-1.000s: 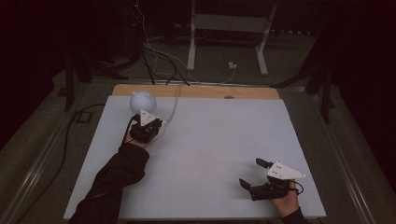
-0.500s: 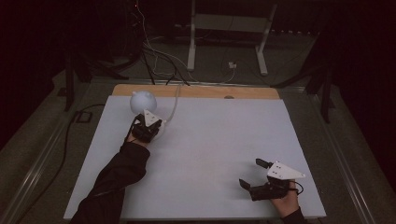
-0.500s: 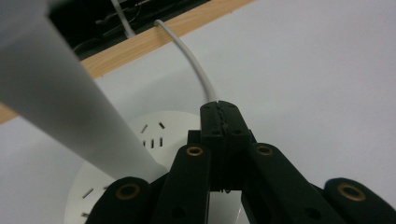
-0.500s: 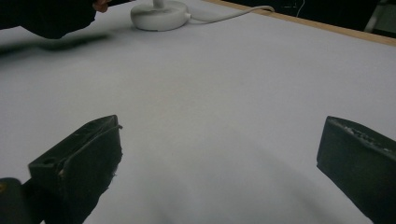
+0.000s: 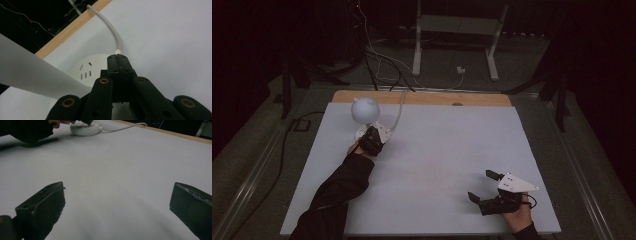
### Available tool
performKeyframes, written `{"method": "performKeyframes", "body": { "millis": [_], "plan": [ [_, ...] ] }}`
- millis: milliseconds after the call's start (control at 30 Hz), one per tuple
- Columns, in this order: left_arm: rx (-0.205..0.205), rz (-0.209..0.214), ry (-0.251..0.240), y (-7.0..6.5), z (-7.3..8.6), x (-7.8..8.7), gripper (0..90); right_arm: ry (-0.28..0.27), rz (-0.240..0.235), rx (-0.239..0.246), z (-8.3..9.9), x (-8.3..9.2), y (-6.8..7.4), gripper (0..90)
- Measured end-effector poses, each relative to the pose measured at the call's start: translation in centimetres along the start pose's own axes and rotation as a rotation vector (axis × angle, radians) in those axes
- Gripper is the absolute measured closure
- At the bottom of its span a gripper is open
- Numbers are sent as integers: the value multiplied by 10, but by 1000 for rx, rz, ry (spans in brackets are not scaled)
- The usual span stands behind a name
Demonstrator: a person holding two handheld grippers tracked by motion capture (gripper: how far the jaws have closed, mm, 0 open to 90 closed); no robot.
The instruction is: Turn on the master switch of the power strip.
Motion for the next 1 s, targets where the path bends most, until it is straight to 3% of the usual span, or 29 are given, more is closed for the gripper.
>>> {"method": "performKeyframes", "body": {
  "millis": [100,433,533,800,833,967,1000],
  "plan": [
    [-8,-12,5,1,0,-1,900,0,0,1,0,0,0,0],
    [16,6,24,2,1,-1,900,3,1,2,0,0,0,0],
    [-14,-6,32,0,0,-1,900,3,2,3,0,0,1,0],
    [3,34,68,-1,0,0,900,7,0,4,0,-1,2,0],
    [23,44,71,0,0,-1,900,7,0,5,0,-1,2,0],
    [-20,27,86,-1,0,-1,900,8,-2,6,1,-1,2,0],
    [-13,33,97,-1,-1,-1,900,8,-3,5,1,-1,2,0]
  ]
}}
Point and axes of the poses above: each handheld gripper's, and its own axes: x roughly backward along the jaws, z roughly out of its underside, y roughly to its left, the point moved 10 cm from there along -x, roughly forward along the jaws, and after that the axes turned 3 degrees about -z, right-handed, at the moved point
